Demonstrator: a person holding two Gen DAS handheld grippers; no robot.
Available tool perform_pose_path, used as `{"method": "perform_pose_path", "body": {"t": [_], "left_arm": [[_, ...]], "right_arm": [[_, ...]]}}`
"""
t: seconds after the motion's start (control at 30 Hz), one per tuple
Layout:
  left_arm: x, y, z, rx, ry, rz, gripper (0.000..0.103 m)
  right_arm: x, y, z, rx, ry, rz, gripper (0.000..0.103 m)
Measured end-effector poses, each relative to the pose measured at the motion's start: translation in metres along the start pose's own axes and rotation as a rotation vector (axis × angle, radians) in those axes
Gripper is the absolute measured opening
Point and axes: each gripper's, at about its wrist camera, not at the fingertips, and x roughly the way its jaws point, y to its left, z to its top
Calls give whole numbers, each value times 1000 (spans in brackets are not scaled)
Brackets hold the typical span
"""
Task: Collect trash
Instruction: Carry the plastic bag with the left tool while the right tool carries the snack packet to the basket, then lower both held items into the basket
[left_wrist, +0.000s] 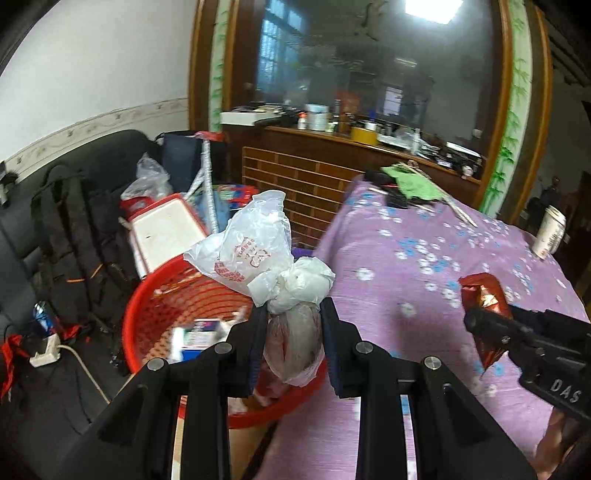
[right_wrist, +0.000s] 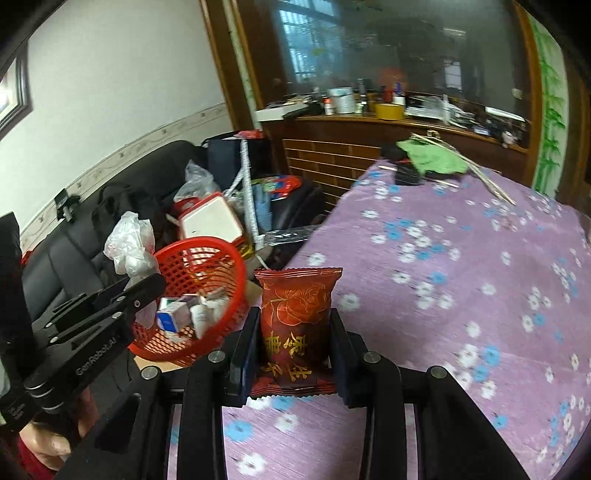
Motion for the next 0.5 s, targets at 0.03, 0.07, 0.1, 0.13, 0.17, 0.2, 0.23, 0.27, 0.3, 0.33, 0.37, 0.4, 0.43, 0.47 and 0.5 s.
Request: {"method": "perform_pose_path", "body": {"t": [0.03, 0.07, 0.1, 0.13, 0.17, 0.2, 0.23, 0.27, 0.3, 0.33, 0.37, 0.4, 0.43, 0.47, 0.5], "left_arm": [[1, 7, 0, -7, 1, 8, 27], [3, 14, 0, -13, 4, 17, 27], [5, 20, 0, -19, 7, 26, 27], [6, 25, 0, -26, 11, 32, 27], [7, 31, 0, -32, 14, 39, 27], [9, 36, -1, -38, 18, 45, 27], [10, 42, -1, -45, 22, 50, 27], [12, 46, -1, -50, 26, 53, 27], [12, 50, -2, -52, 27, 56, 27], [13, 54, -3, -56, 29, 60, 27], [14, 58, -4, -58, 31, 60, 27], [15, 60, -4, -59, 32, 61, 27], [17, 63, -4, -61, 33, 64, 27], [19, 67, -5, -64, 36, 68, 27], [21, 70, -5, -70, 40, 65, 27]], "right_arm": [[3, 4, 2, -6, 4, 7, 37], [7, 9, 5, -12, 8, 15, 37], [11, 13, 7, -18, 13, 24, 37], [13, 17, 9, -24, 17, 30, 37], [17, 22, 11, -33, 21, 37, 37], [20, 27, 13, -43, 25, 42, 37], [23, 31, 14, -51, 27, 46, 37], [25, 36, 15, -58, 31, 50, 37], [29, 40, 17, -65, 35, 59, 37], [32, 44, 18, -70, 40, 66, 37], [34, 47, 19, -74, 44, 70, 37], [37, 51, 21, -79, 48, 75, 37], [40, 53, 22, -81, 52, 80, 37], [43, 57, 24, -84, 57, 90, 37], [45, 61, 25, -86, 61, 97, 37]]}}
